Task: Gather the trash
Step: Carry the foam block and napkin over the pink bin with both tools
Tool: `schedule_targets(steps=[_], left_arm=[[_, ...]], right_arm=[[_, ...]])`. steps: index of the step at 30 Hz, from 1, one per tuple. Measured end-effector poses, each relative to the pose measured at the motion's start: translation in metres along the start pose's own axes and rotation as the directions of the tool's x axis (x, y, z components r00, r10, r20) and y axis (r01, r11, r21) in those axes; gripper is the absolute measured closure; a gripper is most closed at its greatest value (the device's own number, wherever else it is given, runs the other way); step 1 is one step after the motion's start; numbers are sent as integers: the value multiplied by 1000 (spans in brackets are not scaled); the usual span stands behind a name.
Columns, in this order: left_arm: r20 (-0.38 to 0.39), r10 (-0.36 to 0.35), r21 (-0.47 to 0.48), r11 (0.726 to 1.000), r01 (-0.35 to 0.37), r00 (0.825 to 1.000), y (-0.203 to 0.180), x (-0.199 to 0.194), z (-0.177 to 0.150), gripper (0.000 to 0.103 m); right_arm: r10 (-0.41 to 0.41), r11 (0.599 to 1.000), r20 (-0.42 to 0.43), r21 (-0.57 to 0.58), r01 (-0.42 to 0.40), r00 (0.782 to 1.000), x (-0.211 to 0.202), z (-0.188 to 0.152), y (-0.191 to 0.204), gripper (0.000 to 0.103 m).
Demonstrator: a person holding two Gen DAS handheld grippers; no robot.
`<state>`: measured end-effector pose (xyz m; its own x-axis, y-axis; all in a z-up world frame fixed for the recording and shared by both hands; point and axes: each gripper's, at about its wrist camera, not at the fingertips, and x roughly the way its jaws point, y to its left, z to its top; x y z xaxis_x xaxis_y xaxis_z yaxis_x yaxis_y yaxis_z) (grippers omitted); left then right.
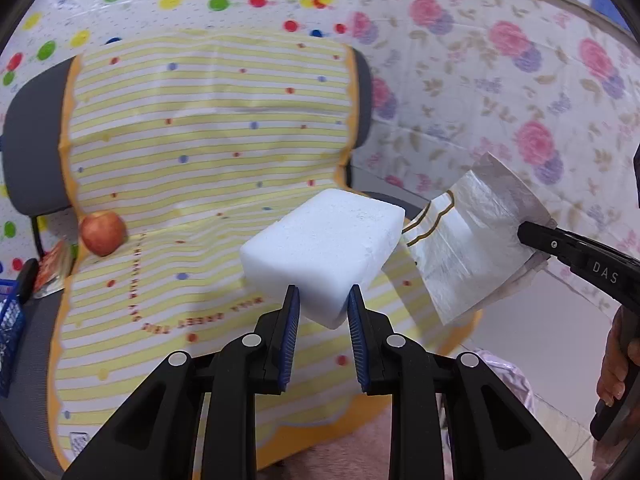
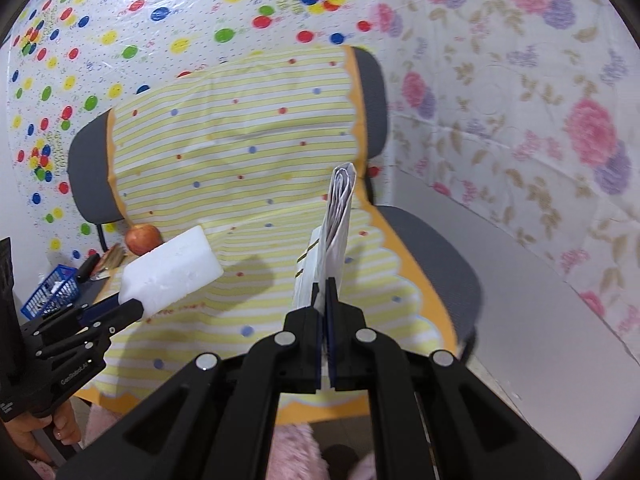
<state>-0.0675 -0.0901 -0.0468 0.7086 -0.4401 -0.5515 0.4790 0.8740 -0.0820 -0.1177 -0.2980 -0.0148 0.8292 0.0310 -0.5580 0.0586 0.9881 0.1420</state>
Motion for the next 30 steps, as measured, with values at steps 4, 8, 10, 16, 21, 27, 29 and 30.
schedule_targets(steps=[4, 8, 10, 16, 21, 27, 29, 30], left_arm=[[1, -80, 47, 996, 80, 997, -30, 1, -9, 78], [-27, -171, 112, 979, 173, 985, -68, 6, -18, 78], [-39, -206, 137, 968, 210, 978, -83, 8, -22, 78], [-101, -294, 196, 931, 309, 950, -128, 19, -43, 78], [-162, -329, 227, 905, 360, 930, -154, 28, -60, 78], [-208, -331, 248, 893, 377, 920, -177, 44, -66, 77], [-226, -332, 250, 889, 383, 916, -183, 50, -67, 77], [-235, -333, 248, 888, 388, 913, -186, 53, -68, 76]], right_arm=[[-72, 997, 17, 10, 72, 997, -27, -19, -14, 101], [-170, 985, 16, 35, 169, 985, -59, -45, -33, 101], [-221, 974, 11, 47, 221, 975, -73, -57, -43, 101], [-330, 938, -34, 99, 331, 943, -103, -93, -71, 101], [-381, 913, -72, 124, 388, 922, -119, -115, -90, 101], [-383, 904, -114, 160, 397, 917, -119, -131, -110, 101], [-378, 902, -130, 171, 397, 916, -113, -135, -117, 101], [-377, 901, -137, 174, 397, 916, -111, -136, -119, 101]])
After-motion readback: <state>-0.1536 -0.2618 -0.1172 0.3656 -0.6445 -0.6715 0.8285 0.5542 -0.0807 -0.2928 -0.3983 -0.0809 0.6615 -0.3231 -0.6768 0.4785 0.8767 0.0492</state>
